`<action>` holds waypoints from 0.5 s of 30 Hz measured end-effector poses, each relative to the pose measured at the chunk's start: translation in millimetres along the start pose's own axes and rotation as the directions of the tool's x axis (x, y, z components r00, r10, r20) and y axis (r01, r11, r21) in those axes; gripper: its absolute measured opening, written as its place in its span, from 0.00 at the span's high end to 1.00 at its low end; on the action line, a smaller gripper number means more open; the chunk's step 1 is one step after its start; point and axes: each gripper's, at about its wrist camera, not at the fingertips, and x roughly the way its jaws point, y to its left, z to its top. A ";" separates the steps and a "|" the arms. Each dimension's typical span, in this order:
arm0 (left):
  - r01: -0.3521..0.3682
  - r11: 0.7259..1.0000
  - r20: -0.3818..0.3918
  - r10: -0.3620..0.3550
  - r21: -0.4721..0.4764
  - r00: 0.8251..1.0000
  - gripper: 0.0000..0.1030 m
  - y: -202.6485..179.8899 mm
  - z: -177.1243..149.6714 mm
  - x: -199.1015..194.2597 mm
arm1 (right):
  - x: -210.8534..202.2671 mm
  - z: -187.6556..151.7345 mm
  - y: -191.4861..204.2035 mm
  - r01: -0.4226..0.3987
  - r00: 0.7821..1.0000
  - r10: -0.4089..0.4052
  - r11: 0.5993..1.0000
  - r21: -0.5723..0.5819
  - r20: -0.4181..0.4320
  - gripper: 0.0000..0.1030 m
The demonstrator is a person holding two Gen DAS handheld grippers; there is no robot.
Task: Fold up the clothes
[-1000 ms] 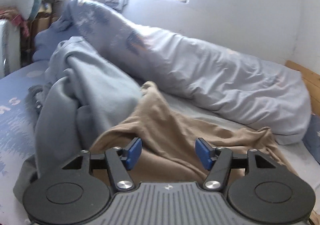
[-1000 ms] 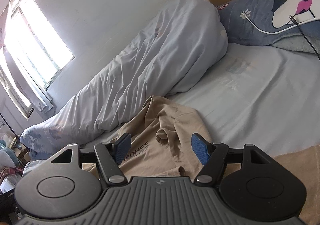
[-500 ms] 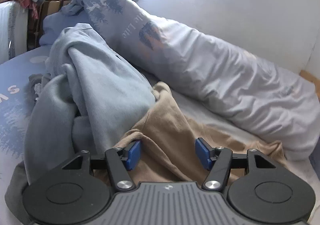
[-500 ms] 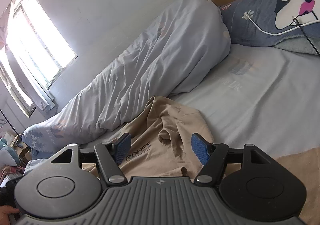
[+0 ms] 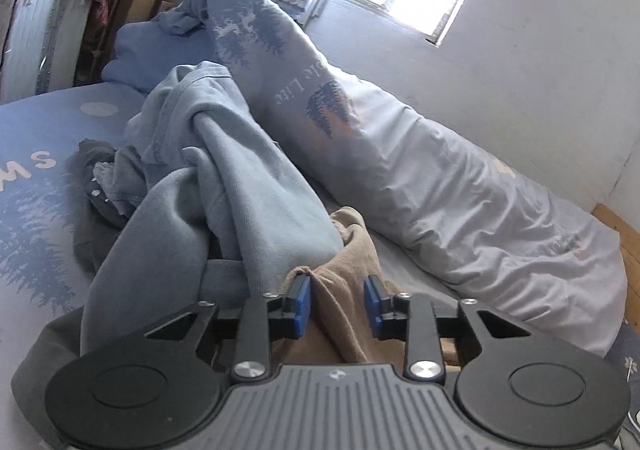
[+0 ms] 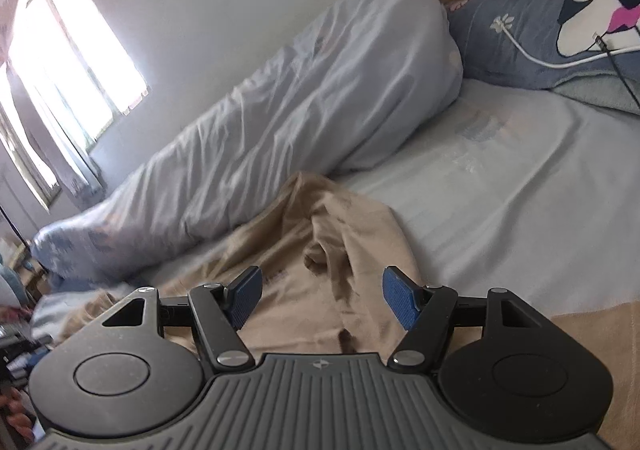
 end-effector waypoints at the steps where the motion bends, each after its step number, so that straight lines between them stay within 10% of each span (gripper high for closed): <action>1: 0.003 1.000 0.000 -0.003 0.010 1.000 0.66 -1.0 0.2 0.5 | 4.6 -1.3 0.6 0.005 1.000 -0.005 1.000 -0.024 -0.012 0.32; 7: 0.023 0.999 -0.018 -0.023 0.026 1.000 0.79 -0.6 1.8 3.4 | 33.1 -4.3 14.9 -0.012 0.997 -0.010 0.964 -0.265 -0.081 0.44; 10: 0.012 1.000 -0.051 -0.011 0.021 0.999 0.92 3.1 4.8 6.1 | 45.5 -4.8 31.4 -0.065 0.990 -0.004 0.869 -0.491 -0.139 0.65; 15: 0.022 0.999 -0.052 -0.020 0.044 0.998 0.95 7.2 4.4 4.7 | 61.4 -8.4 37.6 -0.181 0.957 -0.035 0.700 -0.690 -0.287 0.69</action>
